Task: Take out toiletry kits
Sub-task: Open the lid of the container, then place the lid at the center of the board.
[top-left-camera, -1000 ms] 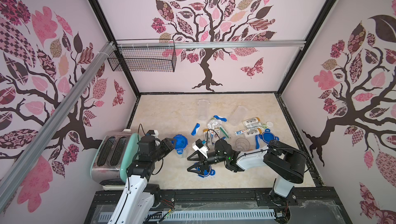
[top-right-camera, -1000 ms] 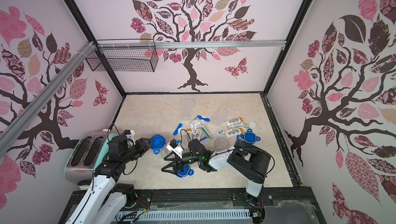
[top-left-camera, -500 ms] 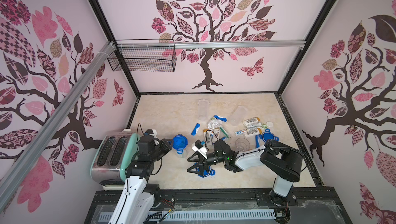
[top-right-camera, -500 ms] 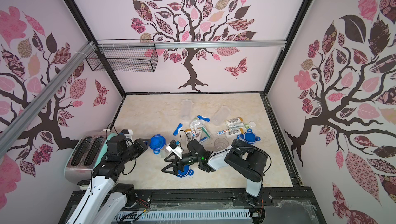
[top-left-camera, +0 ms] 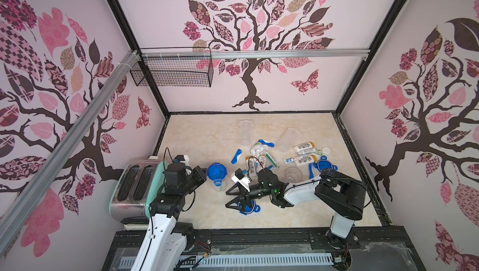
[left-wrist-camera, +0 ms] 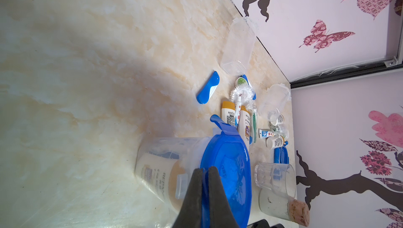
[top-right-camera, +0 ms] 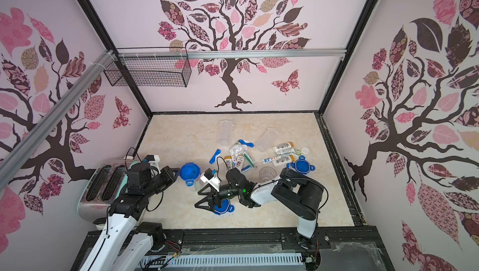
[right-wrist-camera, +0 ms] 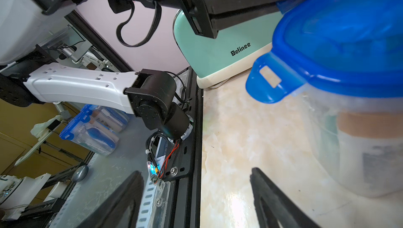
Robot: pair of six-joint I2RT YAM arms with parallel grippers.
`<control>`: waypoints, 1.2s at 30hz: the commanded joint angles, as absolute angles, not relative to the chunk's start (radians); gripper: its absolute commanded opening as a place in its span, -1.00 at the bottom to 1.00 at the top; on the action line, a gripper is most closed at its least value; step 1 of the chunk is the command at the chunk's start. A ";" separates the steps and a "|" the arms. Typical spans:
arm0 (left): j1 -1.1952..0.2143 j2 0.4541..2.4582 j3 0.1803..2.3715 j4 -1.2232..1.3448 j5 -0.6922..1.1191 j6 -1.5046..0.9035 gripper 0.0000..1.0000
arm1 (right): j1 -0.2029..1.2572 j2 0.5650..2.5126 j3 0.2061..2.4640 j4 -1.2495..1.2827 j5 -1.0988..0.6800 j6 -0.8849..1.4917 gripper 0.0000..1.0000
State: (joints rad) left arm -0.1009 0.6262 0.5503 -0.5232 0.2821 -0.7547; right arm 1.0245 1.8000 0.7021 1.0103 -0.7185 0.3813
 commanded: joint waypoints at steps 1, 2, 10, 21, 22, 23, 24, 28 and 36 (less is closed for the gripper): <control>-0.100 0.622 0.583 -0.531 0.327 -0.730 -0.92 | 1.021 1.801 0.726 0.996 -0.720 0.373 0.60; -0.100 0.625 0.589 -0.519 0.356 -0.727 -0.94 | 1.021 1.801 0.726 0.994 -0.720 0.372 0.60; -0.100 0.693 0.676 -0.528 0.497 -0.639 -0.95 | 1.019 1.787 0.721 0.985 -0.712 0.362 0.60; -0.140 0.782 0.757 -0.551 0.574 -0.572 -0.95 | 0.926 1.701 0.655 1.017 -0.726 0.384 0.60; -0.156 0.789 0.773 -0.557 0.569 -0.560 -0.95 | 0.911 1.693 0.645 1.029 -0.726 0.391 0.60; -0.177 0.799 0.788 -0.571 0.560 -0.548 -0.95 | 0.899 1.684 0.636 1.039 -0.725 0.398 0.60; -0.198 0.804 0.803 -0.583 0.545 -0.535 -0.95 | 0.888 1.678 0.630 1.045 -0.720 0.405 0.60; -0.279 0.832 0.868 -0.665 0.482 -0.479 -1.00 | 0.865 1.642 0.602 1.051 -0.695 0.400 0.60; -0.376 0.774 0.863 -0.844 0.318 -0.484 -1.00 | 0.795 1.496 0.539 0.889 -0.317 0.365 0.65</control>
